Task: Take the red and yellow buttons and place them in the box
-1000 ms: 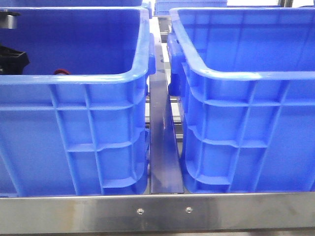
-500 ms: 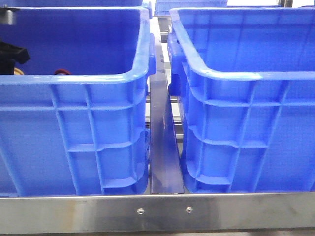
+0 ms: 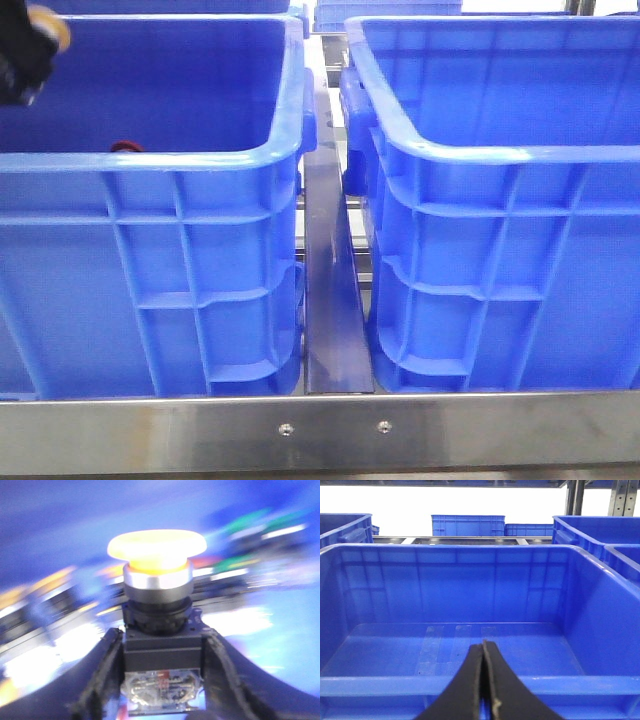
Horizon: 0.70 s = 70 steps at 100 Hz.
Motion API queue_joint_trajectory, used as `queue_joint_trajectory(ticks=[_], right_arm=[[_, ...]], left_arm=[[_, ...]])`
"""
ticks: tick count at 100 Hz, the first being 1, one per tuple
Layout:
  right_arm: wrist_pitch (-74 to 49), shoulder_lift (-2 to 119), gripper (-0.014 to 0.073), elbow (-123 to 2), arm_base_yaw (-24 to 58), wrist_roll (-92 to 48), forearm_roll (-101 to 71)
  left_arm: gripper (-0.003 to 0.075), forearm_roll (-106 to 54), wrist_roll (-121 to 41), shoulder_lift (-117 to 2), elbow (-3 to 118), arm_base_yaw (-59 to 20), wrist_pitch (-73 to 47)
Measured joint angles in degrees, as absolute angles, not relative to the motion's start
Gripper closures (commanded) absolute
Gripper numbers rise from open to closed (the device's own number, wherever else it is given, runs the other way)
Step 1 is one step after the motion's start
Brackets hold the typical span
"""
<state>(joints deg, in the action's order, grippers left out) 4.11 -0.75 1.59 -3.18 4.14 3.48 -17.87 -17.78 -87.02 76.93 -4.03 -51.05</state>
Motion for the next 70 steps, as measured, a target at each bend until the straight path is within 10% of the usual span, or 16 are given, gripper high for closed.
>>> queue_joint_trajectory(ticks=[70], right_arm=[[4.1, -0.7, 0.0687, 1.6, -3.2, 4.1, 3.5]], left_arm=[[0.0629, -29.1, -25.6, -71.0, 65.0, -23.2, -47.2]])
